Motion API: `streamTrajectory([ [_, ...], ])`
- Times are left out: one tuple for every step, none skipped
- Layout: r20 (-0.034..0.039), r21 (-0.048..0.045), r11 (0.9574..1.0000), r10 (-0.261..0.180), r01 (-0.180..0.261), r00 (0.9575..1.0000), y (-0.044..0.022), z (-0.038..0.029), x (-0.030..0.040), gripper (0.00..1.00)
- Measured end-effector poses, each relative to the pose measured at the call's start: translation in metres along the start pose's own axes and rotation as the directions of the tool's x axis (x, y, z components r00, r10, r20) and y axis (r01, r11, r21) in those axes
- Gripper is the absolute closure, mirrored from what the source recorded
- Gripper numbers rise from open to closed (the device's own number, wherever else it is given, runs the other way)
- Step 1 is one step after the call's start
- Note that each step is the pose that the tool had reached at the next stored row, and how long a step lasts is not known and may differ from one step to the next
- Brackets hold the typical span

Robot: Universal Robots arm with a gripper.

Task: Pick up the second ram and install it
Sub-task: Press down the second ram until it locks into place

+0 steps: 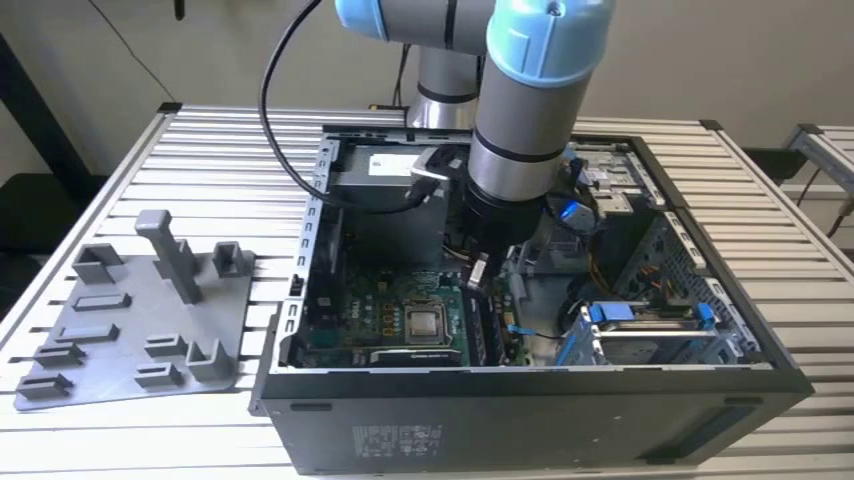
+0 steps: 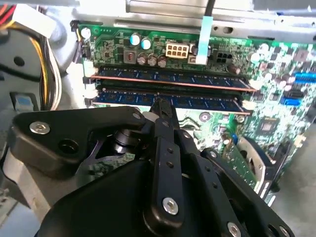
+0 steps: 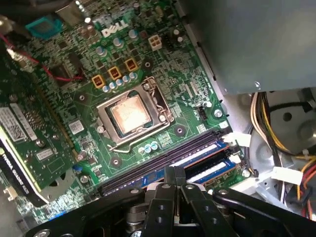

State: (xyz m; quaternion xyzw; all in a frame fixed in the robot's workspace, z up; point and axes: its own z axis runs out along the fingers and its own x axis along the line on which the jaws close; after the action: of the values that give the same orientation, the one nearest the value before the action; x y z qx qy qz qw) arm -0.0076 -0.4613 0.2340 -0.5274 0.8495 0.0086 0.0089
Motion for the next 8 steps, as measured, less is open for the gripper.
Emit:
streamTrajectory([
  [0.0001,-0.0001,0.9998,-0.018,0.018,0.9998,0.0,0.0001,0.0,0.89],
  [0.0002,-0.0002,0.9993,-0.036,0.036,0.9993,0.0,0.0002,0.0,0.89],
  [0.0002,-0.0003,0.9985,-0.056,0.056,0.9985,0.0,0.0003,0.0,0.89],
  [0.0003,-0.0004,0.9973,-0.074,0.074,0.9973,0.0,0.0004,0.0,0.89],
  [0.0004,-0.0005,0.9958,-0.092,0.092,0.9958,0.0,0.0005,0.0,0.89],
  [0.0005,-0.0006,0.994,-0.109,0.109,0.994,0.0,0.0006,0.0,0.89],
  [0.0006,-0.0007,0.9918,-0.128,0.128,0.9918,0.0,0.0008,0.0,0.89],
  [0.0007,-0.0007,0.9894,-0.145,0.145,0.9894,0.0,0.0008,0.0,0.89],
])
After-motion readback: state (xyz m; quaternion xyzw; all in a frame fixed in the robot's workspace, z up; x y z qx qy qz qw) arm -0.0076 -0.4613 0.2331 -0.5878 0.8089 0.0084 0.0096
